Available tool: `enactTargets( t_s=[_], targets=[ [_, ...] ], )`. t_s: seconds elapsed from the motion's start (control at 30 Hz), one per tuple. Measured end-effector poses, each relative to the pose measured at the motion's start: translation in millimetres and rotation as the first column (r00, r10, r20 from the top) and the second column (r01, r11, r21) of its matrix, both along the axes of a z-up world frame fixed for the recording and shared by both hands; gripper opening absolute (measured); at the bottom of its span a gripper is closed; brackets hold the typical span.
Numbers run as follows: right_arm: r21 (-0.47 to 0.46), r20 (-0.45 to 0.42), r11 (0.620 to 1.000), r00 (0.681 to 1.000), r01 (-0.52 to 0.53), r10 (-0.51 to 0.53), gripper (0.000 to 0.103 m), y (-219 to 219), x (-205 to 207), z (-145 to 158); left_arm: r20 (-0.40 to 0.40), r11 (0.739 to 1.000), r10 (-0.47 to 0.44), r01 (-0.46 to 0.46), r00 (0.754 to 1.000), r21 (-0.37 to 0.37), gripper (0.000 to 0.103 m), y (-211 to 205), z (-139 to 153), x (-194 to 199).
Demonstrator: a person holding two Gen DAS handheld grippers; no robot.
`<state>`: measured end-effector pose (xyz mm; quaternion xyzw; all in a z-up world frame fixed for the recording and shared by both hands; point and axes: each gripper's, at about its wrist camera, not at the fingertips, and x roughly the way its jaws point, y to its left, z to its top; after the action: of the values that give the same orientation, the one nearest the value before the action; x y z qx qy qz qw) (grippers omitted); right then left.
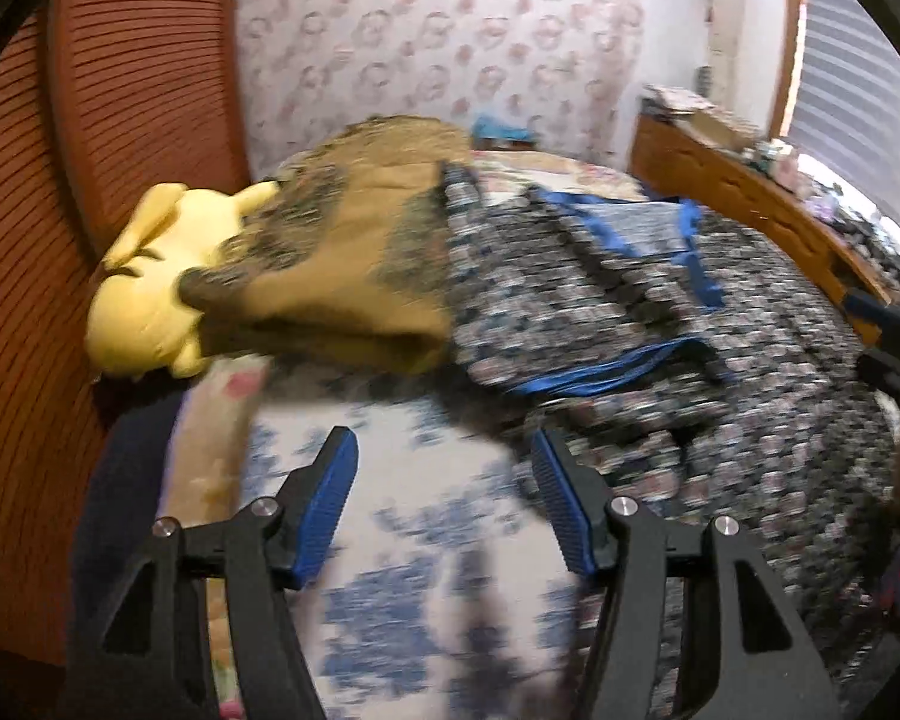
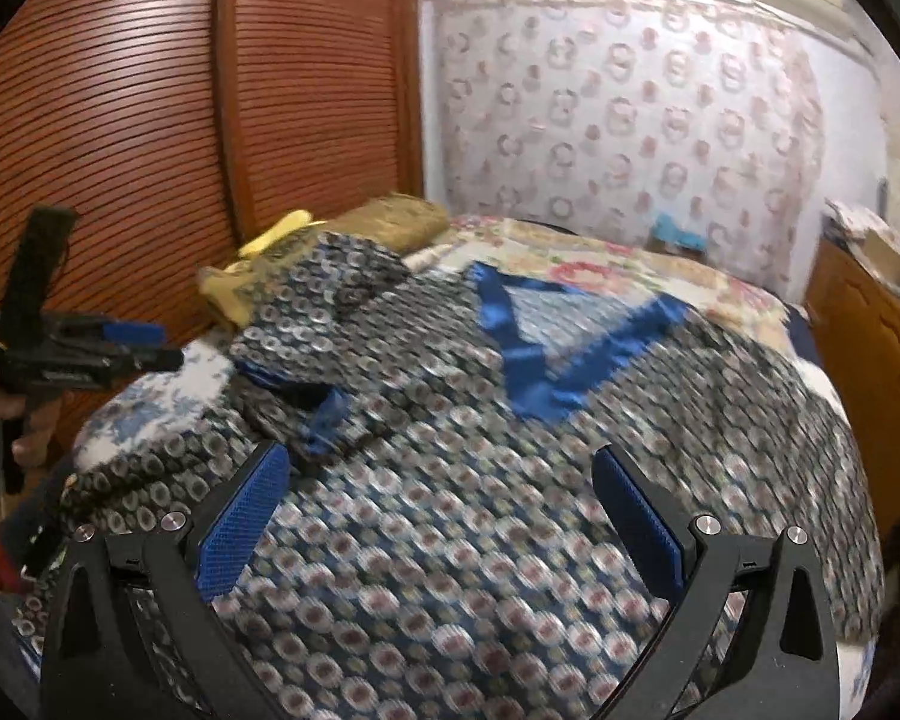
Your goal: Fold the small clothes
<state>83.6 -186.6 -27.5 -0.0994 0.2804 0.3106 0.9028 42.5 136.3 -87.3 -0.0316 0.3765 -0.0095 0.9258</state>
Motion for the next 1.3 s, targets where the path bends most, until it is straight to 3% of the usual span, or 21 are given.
enactTargets(
  t_s=[0.37,0.6,0.8,0.97,1.03,1.1,1.3],
  targets=[
    [-0.03,0.073,0.978,0.976,-0.205,0.207,0.098,103,30,7,0.083,0.995,0.086,-0.09,0.993,0.047,0.06,29,-11,-14],
    [-0.079,-0.067,0.938,0.941,-0.337,0.332,0.091,167,56,-16,0.106,0.992,0.121,-0.124,0.987,0.023,0.06,42,-6,-24],
    [-0.157,-0.199,0.903,0.908,-0.401,0.369,0.055,202,66,-42,0.123,0.989,0.146,-0.147,0.982,0.0,0.06,50,-4,-28],
    [-0.186,-0.249,0.877,0.885,-0.442,0.393,0.047,216,65,-52,0.126,0.99,0.143,-0.143,0.982,-0.015,0.06,48,-6,-28],
    [-0.217,-0.258,0.867,0.882,-0.45,0.393,0.039,220,63,-58,0.125,0.99,0.141,-0.14,0.982,-0.016,0.06,46,-6,-28],
    [-0.235,-0.257,0.862,0.884,-0.45,0.391,0.011,222,63,-62,0.125,0.99,0.14,-0.139,0.982,-0.019,0.06,44,-6,-28],
    [-0.133,-0.224,0.891,0.889,-0.434,0.4,0.005,206,71,-41,0.121,0.992,0.126,-0.124,0.985,-0.024,0.06,38,-8,-26]
  ],
)
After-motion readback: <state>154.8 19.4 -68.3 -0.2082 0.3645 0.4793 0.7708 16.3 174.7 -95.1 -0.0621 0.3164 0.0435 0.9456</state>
